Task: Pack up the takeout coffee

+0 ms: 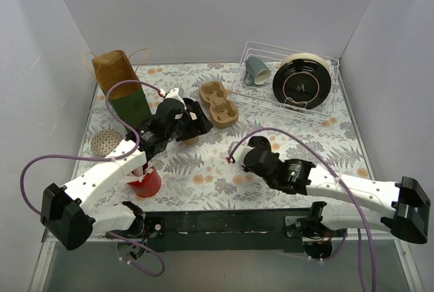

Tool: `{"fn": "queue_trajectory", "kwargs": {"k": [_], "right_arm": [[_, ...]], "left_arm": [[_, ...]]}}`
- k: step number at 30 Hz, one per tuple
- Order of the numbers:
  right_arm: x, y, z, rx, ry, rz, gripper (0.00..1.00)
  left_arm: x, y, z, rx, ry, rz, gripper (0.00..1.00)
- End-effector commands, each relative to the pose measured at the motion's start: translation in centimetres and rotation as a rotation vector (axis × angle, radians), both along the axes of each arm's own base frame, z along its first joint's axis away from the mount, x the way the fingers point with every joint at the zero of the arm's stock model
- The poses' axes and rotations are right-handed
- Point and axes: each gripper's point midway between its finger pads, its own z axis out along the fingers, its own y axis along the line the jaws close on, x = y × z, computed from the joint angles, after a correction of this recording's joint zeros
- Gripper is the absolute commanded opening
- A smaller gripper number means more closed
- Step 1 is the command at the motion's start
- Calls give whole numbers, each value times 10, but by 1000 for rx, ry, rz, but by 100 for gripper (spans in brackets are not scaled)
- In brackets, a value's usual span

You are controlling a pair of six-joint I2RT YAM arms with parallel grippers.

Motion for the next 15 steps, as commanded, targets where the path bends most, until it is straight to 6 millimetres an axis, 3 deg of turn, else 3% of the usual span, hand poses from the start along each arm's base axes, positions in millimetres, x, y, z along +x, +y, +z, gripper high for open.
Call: {"fn": "queue_trajectory", "kwargs": {"k": [1,9,15], "right_arm": [[-5,-14,-13,-190,-42,-56,31],[-24,-2,-42,-344,15,-32,31],[-32,15,-44,-379,0,11,32]], "left_arm": [[0,10,5,-19,-13,27,77],[-1,10,0,-11,-7,19,77],[0,10,-7,-4,-1,15,78]]}}
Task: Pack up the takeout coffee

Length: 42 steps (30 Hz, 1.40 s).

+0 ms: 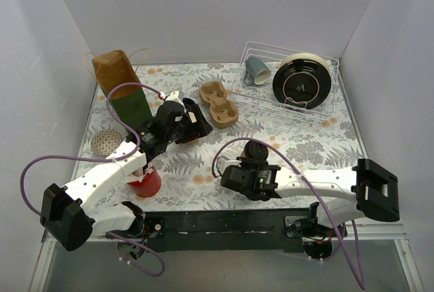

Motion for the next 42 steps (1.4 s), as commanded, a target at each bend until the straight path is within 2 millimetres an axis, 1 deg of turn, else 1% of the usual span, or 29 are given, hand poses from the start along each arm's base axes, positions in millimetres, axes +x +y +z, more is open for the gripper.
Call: {"fn": "queue_trajectory", "kwargs": {"k": [1,5,7,11,12,15,18,22,24,25,26,27,28,29,32,34,35,38,39,42], "right_arm": [[-14,10,-8,-20,58,16,31],[-15,14,-6,-59,46,21,31],[-16,17,-6,-59,52,29,34],[-21,29,-3,-31,78,58,41],[-22,31,-2,-27,83,62,44],[-23,37,1,-5,99,70,47],[-24,45,6,38,103,105,48],[-18,44,14,78,84,80,48],[-15,43,25,158,79,31,49],[-15,43,30,239,90,-29,51],[-12,40,35,307,113,-63,53],[-10,37,36,350,117,-90,57],[-8,38,37,413,128,-119,58],[-2,29,33,458,159,-153,60],[15,19,34,572,187,-222,64],[20,23,41,643,188,-216,66],[23,29,45,694,204,-210,67],[26,27,35,721,245,-222,68],[26,25,28,714,255,-224,68],[29,23,15,715,276,-234,68]], "left_arm": [[1,2,1,-5,-13,-3,78],[2,2,-5,-1,3,-2,78],[3,2,-4,-3,1,-4,78],[4,3,-1,-3,-4,-5,78],[4,3,1,-3,-8,-7,78],[3,2,5,-8,-21,-24,78],[3,0,9,-12,-40,-38,78],[4,-3,8,-7,-46,-63,78],[-4,-11,6,-13,-53,-144,78],[-4,-10,8,-18,-67,-145,78],[-6,-8,4,-12,-65,-142,78],[-6,-6,4,-7,-75,-144,79],[-7,-5,7,-10,-87,-147,79],[-7,-5,8,-8,-94,-148,79],[-7,-2,11,1,-104,-141,79],[-8,-1,11,7,-102,-140,79],[-8,-1,11,8,-101,-141,79],[-8,0,9,12,-100,-139,79],[-8,0,9,13,-99,-141,79],[-8,0,7,18,-95,-144,79]]}}
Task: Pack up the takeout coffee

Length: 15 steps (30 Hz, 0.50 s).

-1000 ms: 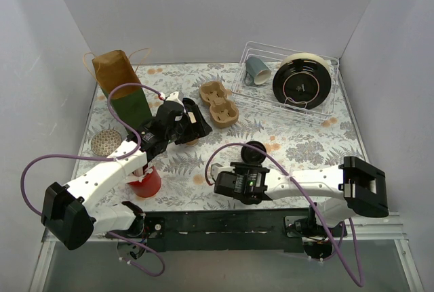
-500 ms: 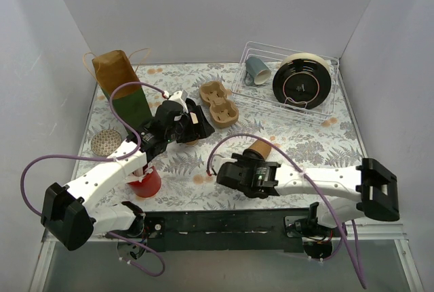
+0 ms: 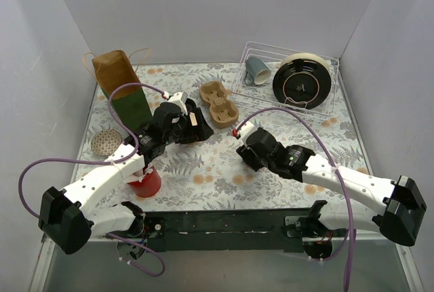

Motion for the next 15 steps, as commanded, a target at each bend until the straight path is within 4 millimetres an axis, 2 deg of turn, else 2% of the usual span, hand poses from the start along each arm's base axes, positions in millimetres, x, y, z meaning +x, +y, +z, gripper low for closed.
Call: {"fn": "queue_trajectory", "kwargs": {"k": [1,10,13,15], "right_arm": [[2,13,-13,85,40,24,68],[15,11,-42,5,55,22,63],[16,8,-48,-11,67,4,58],[17,8,-48,-9,61,-3,48]], "left_arm": [[-1,3,6,1,-29,-9,79],[0,3,5,5,-29,-7,79],[0,3,3,9,-25,-6,79],[0,3,2,8,-21,-10,79]]}}
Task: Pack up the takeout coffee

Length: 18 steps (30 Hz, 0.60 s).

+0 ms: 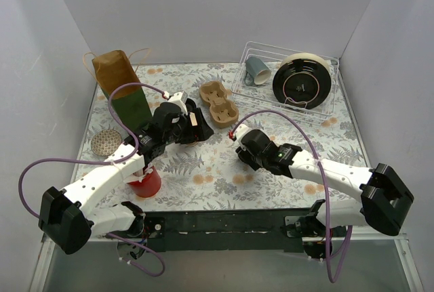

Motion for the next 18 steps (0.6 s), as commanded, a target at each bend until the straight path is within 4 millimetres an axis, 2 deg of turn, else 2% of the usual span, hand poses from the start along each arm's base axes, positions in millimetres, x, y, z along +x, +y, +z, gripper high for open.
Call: {"fn": "queue_trajectory", "kwargs": {"k": [1,2,5,9,14,18], "right_arm": [[9,4,3,28,-35,-20,44],[10,3,6,29,-36,-25,38],[10,5,15,52,-43,-9,31],[7,8,40,115,-15,16,28],[-15,12,72,177,124,85,26],[-44,15,77,240,308,130,27]], "left_arm": [[-1,1,3,0,-24,-15,79],[-2,2,4,0,-28,-20,79],[-5,-1,5,-4,-52,-57,79],[-9,-4,14,-15,-102,-109,80],[-19,-18,20,-34,-157,-258,80],[-34,-34,41,-100,-230,-404,79]]}}
